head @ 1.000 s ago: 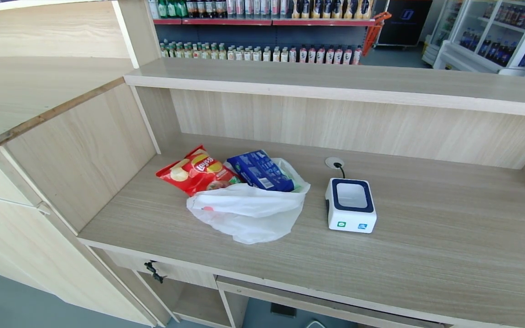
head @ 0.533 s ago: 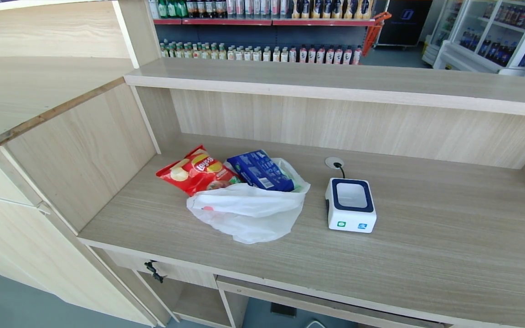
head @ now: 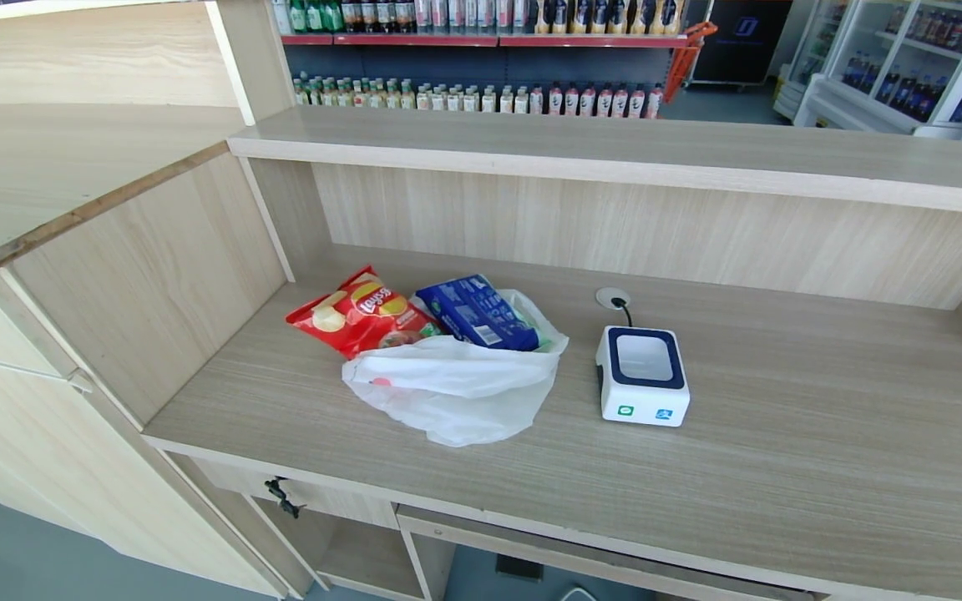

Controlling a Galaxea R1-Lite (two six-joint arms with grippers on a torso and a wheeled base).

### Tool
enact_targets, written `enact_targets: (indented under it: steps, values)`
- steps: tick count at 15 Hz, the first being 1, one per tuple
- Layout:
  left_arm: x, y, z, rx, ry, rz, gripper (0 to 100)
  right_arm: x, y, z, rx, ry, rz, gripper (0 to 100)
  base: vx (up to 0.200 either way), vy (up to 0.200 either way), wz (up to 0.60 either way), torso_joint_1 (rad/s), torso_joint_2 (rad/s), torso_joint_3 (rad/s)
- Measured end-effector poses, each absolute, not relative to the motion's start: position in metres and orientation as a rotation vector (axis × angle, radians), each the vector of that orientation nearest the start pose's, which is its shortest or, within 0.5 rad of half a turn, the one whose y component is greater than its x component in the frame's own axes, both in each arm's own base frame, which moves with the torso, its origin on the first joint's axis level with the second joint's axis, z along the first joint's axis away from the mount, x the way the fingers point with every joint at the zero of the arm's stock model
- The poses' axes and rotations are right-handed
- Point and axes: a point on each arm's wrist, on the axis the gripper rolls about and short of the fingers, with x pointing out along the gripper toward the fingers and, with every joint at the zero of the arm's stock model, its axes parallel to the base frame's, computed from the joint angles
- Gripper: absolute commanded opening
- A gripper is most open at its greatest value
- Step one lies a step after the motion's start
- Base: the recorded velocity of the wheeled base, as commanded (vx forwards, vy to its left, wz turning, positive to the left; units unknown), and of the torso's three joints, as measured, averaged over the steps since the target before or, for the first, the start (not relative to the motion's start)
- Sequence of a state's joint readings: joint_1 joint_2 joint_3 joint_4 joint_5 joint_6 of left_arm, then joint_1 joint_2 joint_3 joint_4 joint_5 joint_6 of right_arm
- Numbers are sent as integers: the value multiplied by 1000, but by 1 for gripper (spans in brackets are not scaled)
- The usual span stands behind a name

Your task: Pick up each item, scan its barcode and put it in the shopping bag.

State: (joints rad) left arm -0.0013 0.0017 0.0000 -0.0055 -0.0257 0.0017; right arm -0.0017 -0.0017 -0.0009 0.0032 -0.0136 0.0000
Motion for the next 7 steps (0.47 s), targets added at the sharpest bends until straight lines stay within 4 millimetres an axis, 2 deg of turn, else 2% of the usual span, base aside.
enact_targets:
  steps: [7]
  values:
    - [-23,-1,76,2,-4,-27,0,-23,0,75,0,1,-15,100,0,0,0,0,0,0]
